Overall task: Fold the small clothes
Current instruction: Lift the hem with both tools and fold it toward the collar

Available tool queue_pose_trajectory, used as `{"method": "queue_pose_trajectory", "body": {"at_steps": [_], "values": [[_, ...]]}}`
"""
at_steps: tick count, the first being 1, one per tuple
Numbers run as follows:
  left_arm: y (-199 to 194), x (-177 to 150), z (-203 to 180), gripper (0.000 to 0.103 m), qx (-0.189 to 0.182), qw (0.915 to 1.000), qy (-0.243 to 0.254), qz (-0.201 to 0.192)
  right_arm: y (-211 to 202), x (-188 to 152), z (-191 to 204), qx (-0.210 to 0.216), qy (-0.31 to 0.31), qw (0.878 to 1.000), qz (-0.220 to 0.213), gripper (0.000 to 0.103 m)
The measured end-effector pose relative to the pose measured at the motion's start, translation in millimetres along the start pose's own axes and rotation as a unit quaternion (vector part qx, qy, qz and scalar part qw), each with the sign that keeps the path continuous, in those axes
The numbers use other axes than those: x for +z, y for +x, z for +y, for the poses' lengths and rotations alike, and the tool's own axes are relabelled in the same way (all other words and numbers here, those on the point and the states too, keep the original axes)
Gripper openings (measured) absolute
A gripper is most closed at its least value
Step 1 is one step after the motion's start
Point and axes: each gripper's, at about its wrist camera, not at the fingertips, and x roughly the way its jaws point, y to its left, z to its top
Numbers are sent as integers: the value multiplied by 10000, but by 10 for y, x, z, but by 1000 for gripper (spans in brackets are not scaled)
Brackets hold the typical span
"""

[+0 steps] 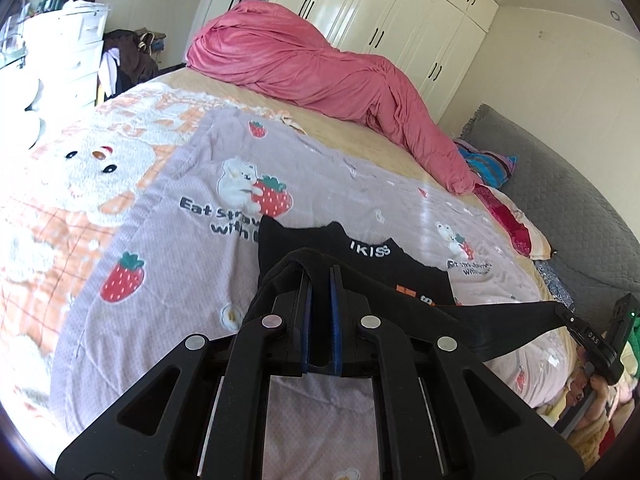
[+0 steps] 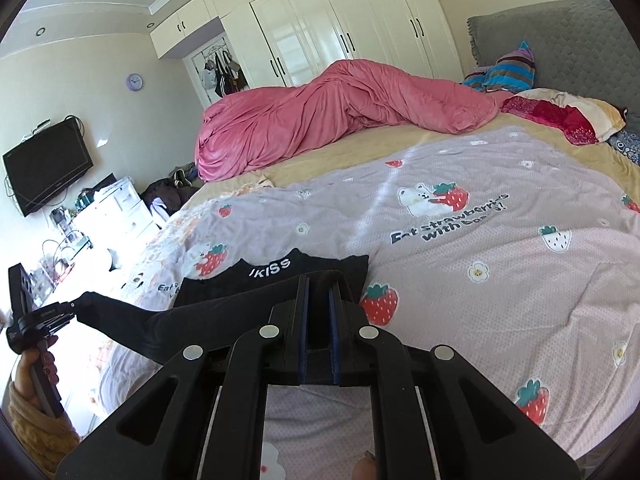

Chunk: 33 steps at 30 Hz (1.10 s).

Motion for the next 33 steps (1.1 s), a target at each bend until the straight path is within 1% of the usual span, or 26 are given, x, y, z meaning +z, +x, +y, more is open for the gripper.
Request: {"method": "queue_pose_trajectory", "body": {"at_steps": [11,20,33], "values": [[148,129,35,2,103,9999,-34,-99,183,129,82,-136,-280,9995,-71,8],[341,201,91,2,280,9995,-76,-131,459,199,99,-320,-436,9985,-68,8],[709,260,154,2,498,9987,44,28,852,189,34,-507,-567,9969,187,8]]}}
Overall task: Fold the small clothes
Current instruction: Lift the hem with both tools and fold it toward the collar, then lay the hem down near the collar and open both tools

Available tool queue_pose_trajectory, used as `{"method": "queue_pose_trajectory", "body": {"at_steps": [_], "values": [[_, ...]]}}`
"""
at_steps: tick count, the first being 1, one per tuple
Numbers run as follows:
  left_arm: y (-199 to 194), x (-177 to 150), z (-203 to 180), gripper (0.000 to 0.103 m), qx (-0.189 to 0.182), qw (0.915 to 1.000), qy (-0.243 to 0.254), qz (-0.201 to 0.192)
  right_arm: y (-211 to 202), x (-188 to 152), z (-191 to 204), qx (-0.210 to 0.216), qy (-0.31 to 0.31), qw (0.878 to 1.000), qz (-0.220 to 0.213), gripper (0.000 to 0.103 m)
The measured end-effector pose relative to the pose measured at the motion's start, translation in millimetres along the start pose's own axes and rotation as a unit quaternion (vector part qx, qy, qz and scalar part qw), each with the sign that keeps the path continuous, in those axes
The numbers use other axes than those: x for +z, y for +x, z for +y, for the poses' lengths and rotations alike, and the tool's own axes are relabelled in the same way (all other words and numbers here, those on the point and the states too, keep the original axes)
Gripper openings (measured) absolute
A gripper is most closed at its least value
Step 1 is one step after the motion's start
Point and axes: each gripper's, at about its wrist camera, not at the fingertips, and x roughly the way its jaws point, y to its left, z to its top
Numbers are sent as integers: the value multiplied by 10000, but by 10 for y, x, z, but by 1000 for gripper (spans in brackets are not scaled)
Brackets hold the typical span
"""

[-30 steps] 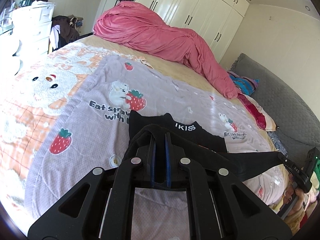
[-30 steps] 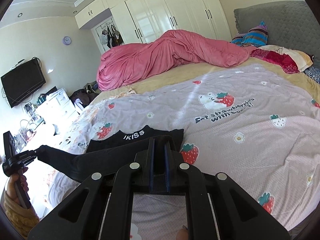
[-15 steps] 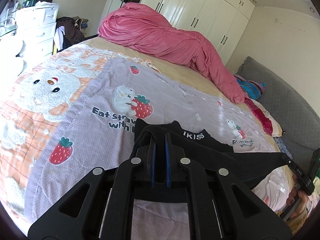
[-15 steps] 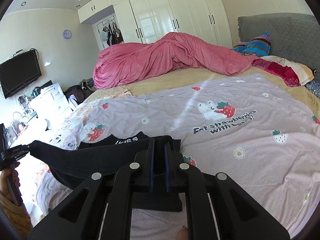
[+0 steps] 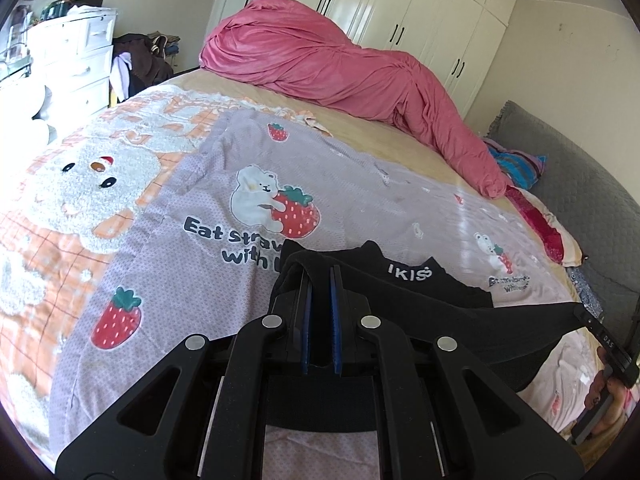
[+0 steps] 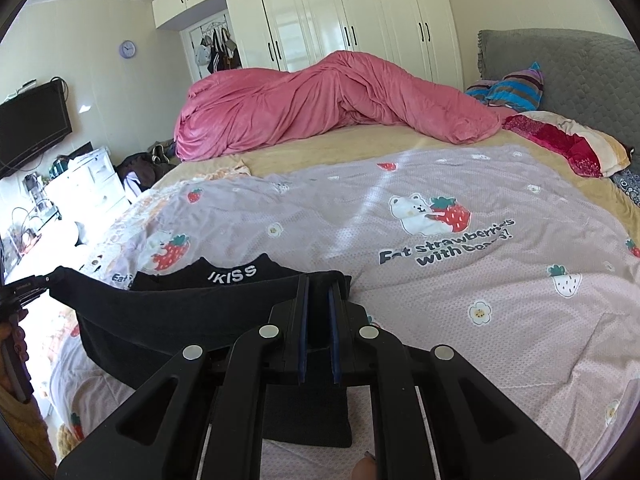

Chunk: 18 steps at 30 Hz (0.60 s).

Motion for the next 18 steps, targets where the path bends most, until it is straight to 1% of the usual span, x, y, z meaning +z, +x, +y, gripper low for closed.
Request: {"method": "queue_pose_trajectory", "body": {"at_steps": [5,12,18], "values": [[170,-5,52,2,112,9999,61,46,176,-10,-8,-39,-14,9999,103,8],[441,-49,152,3,284,9993,85,225,501,-40,-13,-92,-3,9994,342,8],[621,-127,206,3,389,9985,43,381,696,-87,-29,-149,1,9986,508,8]]}}
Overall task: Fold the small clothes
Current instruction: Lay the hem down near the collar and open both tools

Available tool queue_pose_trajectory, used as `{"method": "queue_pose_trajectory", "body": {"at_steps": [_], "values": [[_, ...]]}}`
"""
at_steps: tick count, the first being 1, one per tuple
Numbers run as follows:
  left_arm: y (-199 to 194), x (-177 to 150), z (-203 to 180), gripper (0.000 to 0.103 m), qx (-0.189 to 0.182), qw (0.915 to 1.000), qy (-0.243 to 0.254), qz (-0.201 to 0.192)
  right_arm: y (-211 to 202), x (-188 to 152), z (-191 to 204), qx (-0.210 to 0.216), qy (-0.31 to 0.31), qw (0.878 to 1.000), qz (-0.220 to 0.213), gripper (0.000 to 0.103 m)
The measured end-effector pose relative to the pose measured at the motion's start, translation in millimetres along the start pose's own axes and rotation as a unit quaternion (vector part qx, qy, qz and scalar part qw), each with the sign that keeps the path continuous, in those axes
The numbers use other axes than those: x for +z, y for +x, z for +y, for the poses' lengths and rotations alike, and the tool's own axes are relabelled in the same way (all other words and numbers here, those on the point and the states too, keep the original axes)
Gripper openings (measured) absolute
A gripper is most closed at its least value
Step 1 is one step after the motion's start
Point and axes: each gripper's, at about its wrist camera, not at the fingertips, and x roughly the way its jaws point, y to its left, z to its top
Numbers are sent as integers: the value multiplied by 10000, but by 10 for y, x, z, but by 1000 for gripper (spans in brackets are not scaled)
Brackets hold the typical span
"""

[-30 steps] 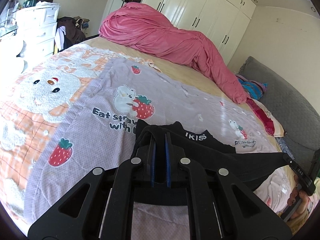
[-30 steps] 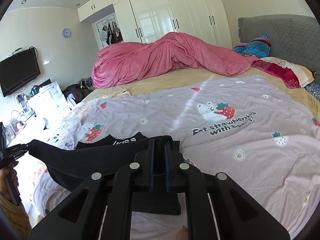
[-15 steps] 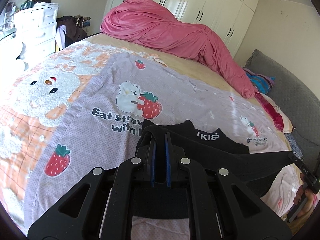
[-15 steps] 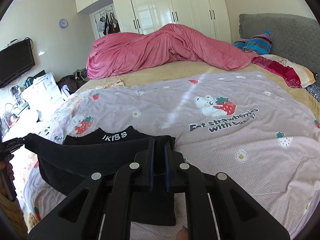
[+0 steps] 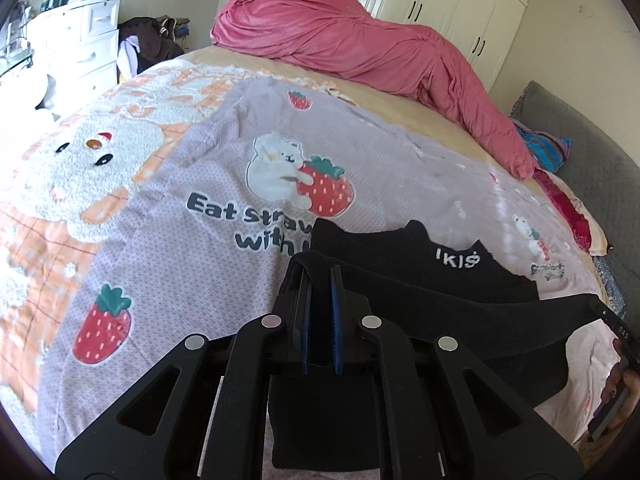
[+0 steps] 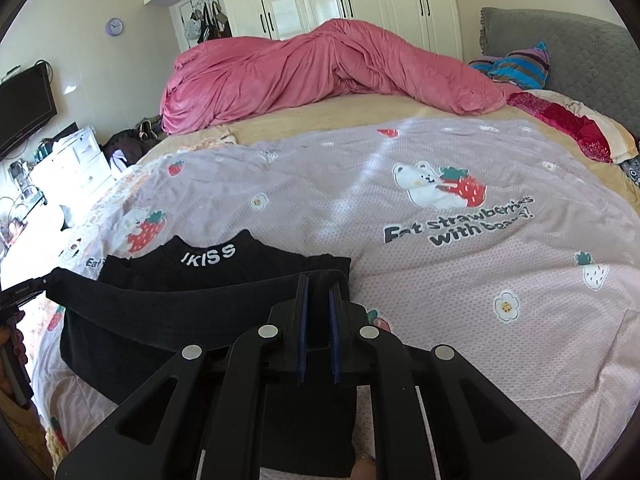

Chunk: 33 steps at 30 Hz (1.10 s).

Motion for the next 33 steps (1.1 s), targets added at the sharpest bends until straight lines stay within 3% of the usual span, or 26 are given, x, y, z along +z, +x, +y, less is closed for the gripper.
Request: {"method": "queue_pose_trajectory", "body": {"at_steps": [5,12,16,25,33], "values": [[-14,-33,-15,8,211,9997,108,-28,46,-37,-8,-162,-24,9999,32,25],[-206,-86,-30,9,175,9997,119,-113,-22,-129,31,-124,-125,9998,-12,26],[-209,-223,-167,9,-28,9994,300,145,23,-203,105,-40,-233,9996,129,26],[289,-473,-561,9,-186,9928,842,826,282,-363,264,45,-391,9977,553,26],[749,-215,-563,18,35,9925,830,901,500,-266,158,-191,-154,9972,713,26]]}}
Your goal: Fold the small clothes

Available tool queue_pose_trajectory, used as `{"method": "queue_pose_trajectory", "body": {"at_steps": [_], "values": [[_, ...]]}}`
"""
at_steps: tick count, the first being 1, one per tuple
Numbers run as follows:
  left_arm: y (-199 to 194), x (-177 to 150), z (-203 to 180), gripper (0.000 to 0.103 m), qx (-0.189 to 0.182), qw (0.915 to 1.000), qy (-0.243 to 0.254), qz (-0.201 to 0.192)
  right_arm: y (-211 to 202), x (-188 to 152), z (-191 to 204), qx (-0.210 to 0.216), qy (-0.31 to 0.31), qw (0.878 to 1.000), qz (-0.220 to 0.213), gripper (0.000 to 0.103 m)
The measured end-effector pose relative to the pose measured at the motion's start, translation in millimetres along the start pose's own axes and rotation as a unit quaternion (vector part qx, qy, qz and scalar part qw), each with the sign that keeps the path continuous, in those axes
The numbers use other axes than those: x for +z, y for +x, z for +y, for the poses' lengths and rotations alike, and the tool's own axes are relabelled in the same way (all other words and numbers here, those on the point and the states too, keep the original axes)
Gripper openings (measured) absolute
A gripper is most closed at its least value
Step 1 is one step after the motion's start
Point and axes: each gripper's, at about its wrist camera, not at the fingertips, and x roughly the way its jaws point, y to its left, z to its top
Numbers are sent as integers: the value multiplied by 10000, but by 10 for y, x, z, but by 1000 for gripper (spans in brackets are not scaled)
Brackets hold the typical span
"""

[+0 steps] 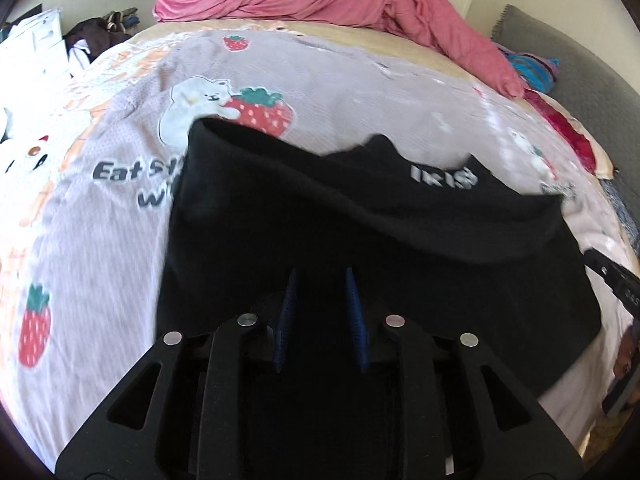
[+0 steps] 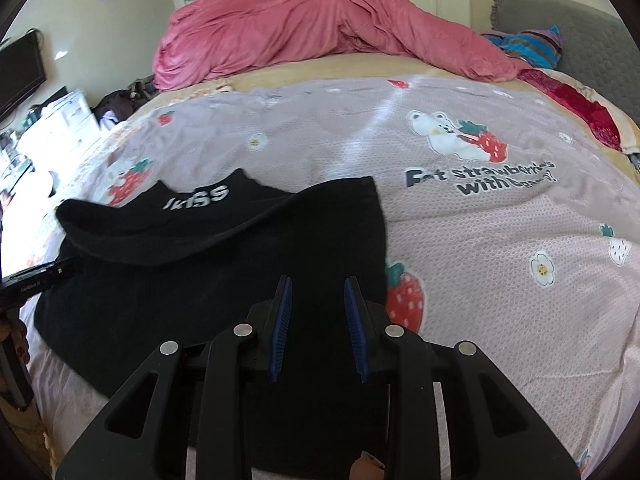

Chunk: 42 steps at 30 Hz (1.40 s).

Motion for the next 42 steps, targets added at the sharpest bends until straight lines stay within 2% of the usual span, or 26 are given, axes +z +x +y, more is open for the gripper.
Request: {"method": "queue_pose_trajectory", "body": {"at_steps": [3,6,7,10,11,13,17,20,21,22,23,25,27,29,35,38,42], "values": [[65,220,138,18,41,9996,-286,-46,113,72,-94,-160,153,9997,79,26],[-54,417,324,32,110,9975,-598,-360,184,118,-169,-346,257,9990,129,28],[-96,454,380,36,108,9966,-689,-445,202,132,-193,-372,288,9988,148,35],[-196,507,579,45,195,9937,-924,-607,229,149,-228,-433,306,9985,143,41],[-204,507,632,48,239,9931,-981,-601,242,156,-236,-424,300,9985,158,43],[-178,475,720,49,258,9926,-1064,-528,264,169,-235,-394,294,9986,178,54],[-47,341,822,60,141,9926,-1185,-225,356,232,-206,-364,208,9989,210,55],[47,251,836,61,-57,9919,-1267,-81,463,276,-230,-319,266,9987,286,54],[74,235,825,61,-74,9920,-1255,-61,490,284,-246,-282,309,9986,309,45],[104,216,814,56,-68,9924,-1229,-59,513,287,-264,-226,358,9986,319,30],[127,212,802,40,-82,9927,-1201,-54,533,286,-289,-157,432,9984,328,26],[161,204,772,20,-145,9933,-1145,-52,537,278,-321,-91,537,9980,308,7],[122,210,707,9,-122,9946,-1021,-111,498,265,-343,-36,597,9980,207,7],[42,230,653,4,-58,9955,-907,-255,423,253,-353,-41,618,9981,65,7],[-324,354,533,4,57,9954,-555,-777,83,341,-422,152,678,9966,-448,6],[-377,432,500,4,158,9941,-463,-969,41,423,-465,171,721,9957,-558,6],[-210,480,503,4,267,9949,-474,-844,135,468,-493,156,877,9946,-527,6]]}}
